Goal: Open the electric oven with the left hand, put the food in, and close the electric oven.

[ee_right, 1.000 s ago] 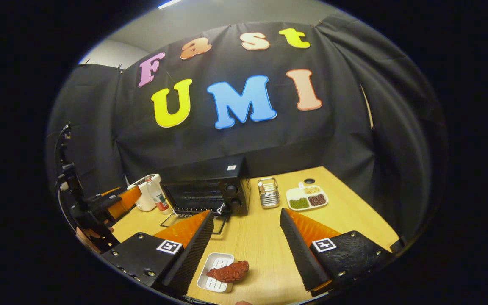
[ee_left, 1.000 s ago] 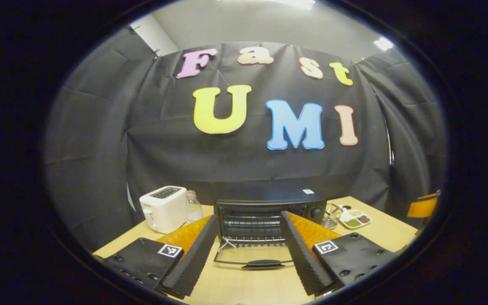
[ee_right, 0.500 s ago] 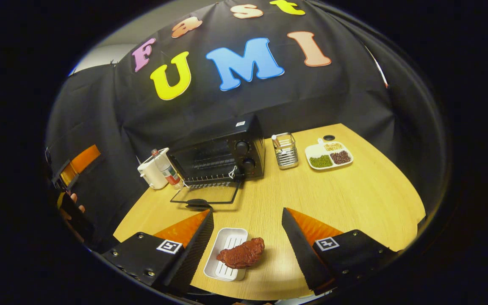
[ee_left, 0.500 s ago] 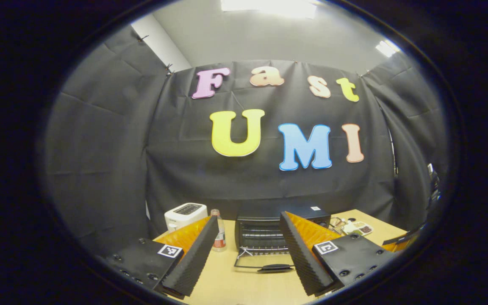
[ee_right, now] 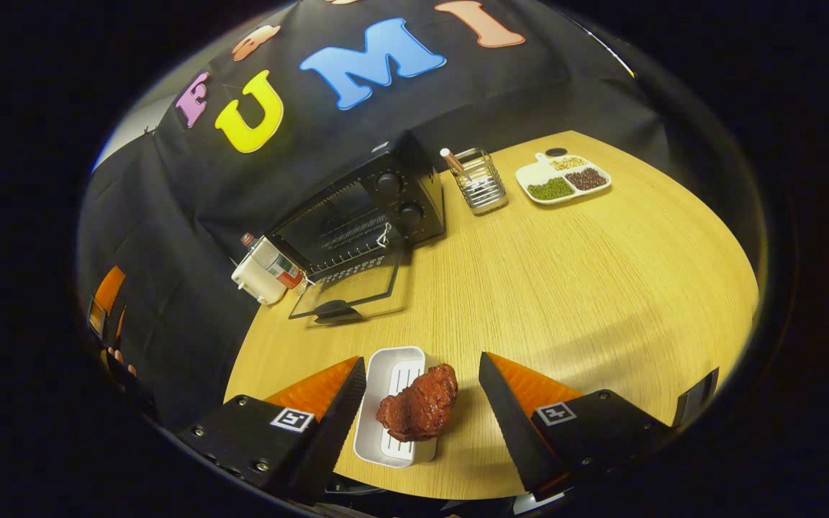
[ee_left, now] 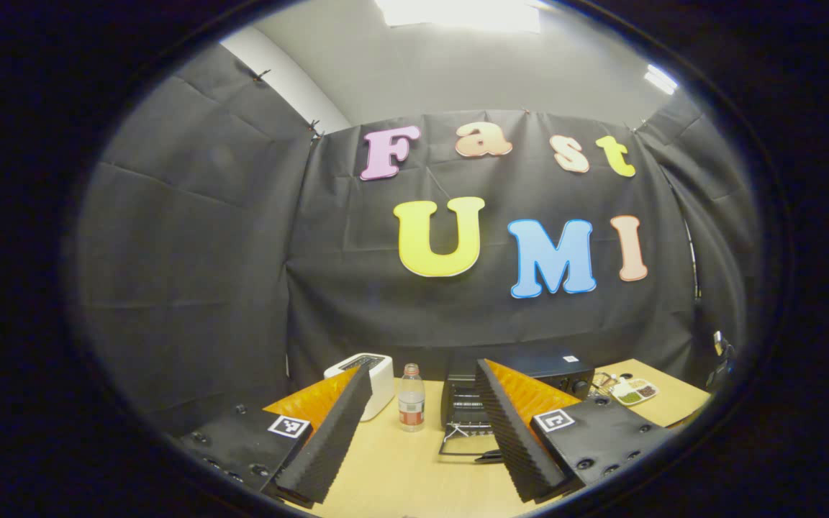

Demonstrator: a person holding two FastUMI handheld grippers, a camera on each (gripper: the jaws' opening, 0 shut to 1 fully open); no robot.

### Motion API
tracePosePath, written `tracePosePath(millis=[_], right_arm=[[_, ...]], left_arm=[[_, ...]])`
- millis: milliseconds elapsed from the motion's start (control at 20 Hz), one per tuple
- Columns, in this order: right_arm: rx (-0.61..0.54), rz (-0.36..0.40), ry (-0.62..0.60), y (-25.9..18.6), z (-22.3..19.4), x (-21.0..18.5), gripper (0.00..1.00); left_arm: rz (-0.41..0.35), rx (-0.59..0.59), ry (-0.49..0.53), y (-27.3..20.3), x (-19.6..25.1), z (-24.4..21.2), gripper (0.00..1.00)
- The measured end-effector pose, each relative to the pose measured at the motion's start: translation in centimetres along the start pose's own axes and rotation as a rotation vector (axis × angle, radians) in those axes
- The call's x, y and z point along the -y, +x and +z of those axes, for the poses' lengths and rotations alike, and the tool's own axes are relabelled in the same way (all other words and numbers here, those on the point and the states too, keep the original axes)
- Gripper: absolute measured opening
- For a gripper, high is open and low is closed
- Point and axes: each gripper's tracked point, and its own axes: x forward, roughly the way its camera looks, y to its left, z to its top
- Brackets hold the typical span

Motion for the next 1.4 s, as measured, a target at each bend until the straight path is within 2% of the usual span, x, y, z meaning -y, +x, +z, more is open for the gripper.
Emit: tracePosePath(millis=[250,300,350,450,550,650,700,750,850,900,950,1100,1300,1400], right_arm=[[-0.084,0.056,0.188,1.0,-2.4,-0.2,0.96],[-0.091,0.069,0.223,1.2,-2.6,-0.5,0.95],[-0.102,0.08,0.247,1.3,-2.9,-0.6,0.89],[-0.113,0.082,0.269,1.3,-3.3,-0.6,0.89],[-0.117,0.072,0.284,1.3,-3.5,-0.3,0.62],[-0.136,0.077,0.296,1.4,-4.0,-0.6,0.62],[-0.126,0.048,0.291,1.6,-3.8,0.1,0.52],[-0.131,0.068,0.296,1.3,-3.9,-0.4,0.31],[-0.142,0.08,0.268,1.0,-4.4,-0.9,0.3],[-0.094,0.09,0.281,2.0,-2.7,-0.2,0.3],[-0.101,0.086,0.28,1.0,-3.3,-1.0,0.15],[-0.108,0.082,0.257,0.8,-3.3,-1.6,0.15],[-0.066,0.079,0.236,0.1,-1.3,-2.8,0.15],[-0.056,0.076,0.214,-0.2,-0.5,-3.1,0.15]], left_arm=[[0.015,-0.006,0.01,-0.5,-0.7,-0.1,1.0],[0.016,-0.008,0.012,-0.4,-0.8,-0.1,1.0],[0.017,-0.006,0.012,-0.4,-0.9,-0.1,1.0],[0.015,0.0,0.01,-0.5,-0.8,0.2,1.0],[0.013,0.001,0.012,-0.8,-1.0,0.0,1.0],[0.007,-0.002,0.007,-0.6,-0.7,0.1,1.0],[0.003,-0.002,0.006,-0.4,-0.6,0.0,1.0],[0.001,-0.003,0.006,-0.2,-0.6,-0.2,1.0],[-0.002,-0.003,0.003,-0.1,-0.5,-0.2,1.0],[-0.006,-0.005,0.002,0.0,-0.4,-0.3,1.0],[-0.008,-0.007,0.0,0.3,-0.3,-0.5,1.0],[-0.023,-0.008,-0.019,0.9,-0.3,-0.5,1.0],[-0.044,0.009,-0.044,2.4,-0.1,-0.2,1.0],[-0.057,0.008,-0.057,3.5,0.1,-0.5,0.9]])
